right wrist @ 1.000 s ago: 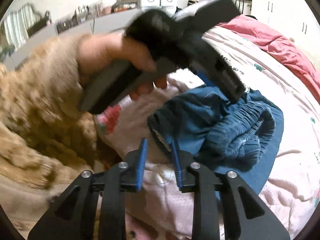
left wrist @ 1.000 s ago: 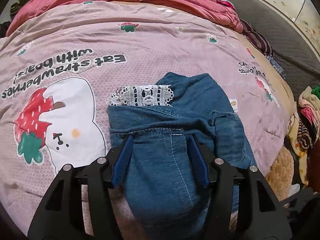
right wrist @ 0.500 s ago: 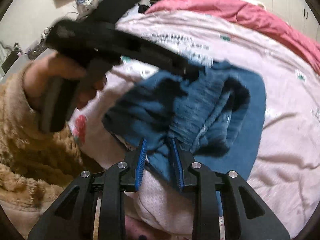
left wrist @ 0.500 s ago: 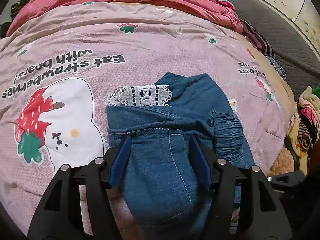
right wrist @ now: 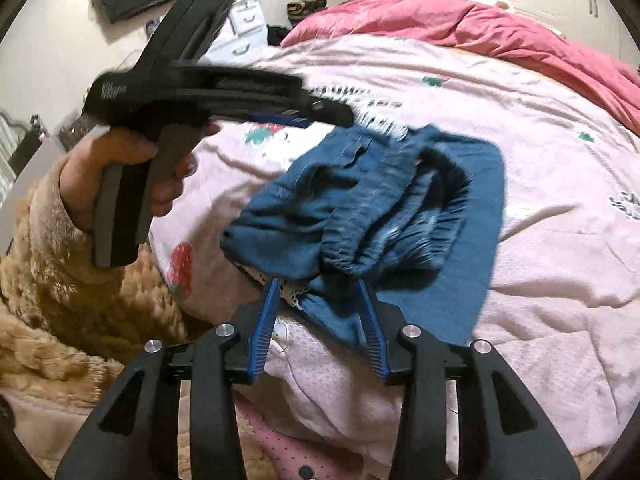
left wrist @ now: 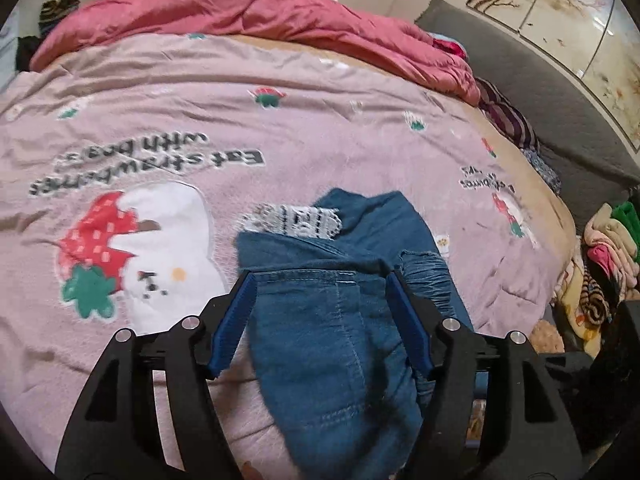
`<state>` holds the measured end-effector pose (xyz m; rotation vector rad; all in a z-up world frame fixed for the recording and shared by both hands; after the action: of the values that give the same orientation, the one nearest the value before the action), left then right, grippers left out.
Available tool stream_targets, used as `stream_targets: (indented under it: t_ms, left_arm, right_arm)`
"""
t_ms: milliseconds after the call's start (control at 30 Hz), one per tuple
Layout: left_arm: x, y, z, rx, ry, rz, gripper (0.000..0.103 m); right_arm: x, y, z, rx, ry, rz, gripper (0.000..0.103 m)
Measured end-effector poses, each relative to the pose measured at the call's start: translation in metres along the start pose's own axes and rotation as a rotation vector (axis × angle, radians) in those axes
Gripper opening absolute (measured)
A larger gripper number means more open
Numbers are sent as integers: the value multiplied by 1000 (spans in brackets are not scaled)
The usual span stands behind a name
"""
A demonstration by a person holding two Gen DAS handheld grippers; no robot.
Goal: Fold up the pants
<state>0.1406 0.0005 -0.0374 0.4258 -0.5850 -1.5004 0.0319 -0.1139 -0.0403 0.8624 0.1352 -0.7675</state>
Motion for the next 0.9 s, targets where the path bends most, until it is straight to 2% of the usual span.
stream_targets:
  t_ms: [200, 367, 433, 533, 567, 633, 700, 900]
  left_arm:
    - [-12, 4, 28, 50, 28, 32, 63]
    - [-20, 2, 43, 74, 54, 45, 72]
    - [-20, 1, 46, 78, 58, 43, 83]
    - [-22, -3, 47, 75, 69, 47, 83]
    - [-23, -4, 47, 73, 69, 50, 83]
    - [-23, -7, 48, 73, 78, 50, 88]
    - [-22, -9, 49, 73, 96, 44, 94]
    - [-18, -18, 43, 49, 103, 37, 94]
  right_arm:
    - [3, 23, 33, 87, -50, 12, 54]
    - [9, 35, 53, 132, -98, 29, 63]
    - [13, 37, 55, 144, -109, 17, 63]
    - [18, 36, 56, 155, -133, -1, 65]
    - [19, 36, 54, 161, -140, -8, 72]
    - [25, 37, 59, 176, -161, -28, 78]
    - [31, 37, 60, 189, -177, -46, 78]
    - [49, 36, 59, 203, -198, -111, 78]
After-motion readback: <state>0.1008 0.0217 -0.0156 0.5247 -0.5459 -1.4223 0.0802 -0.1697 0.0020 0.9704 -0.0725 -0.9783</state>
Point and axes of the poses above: each gripper's, at about its wrist camera, not at the fingertips, and z roughly against the way its jaws point, x to its right, y to its top, the point moved 8 cm from there along -z, roughly the way its jaws point, and after that the axes turned 15 degrees about y, right-handed, at the moved point
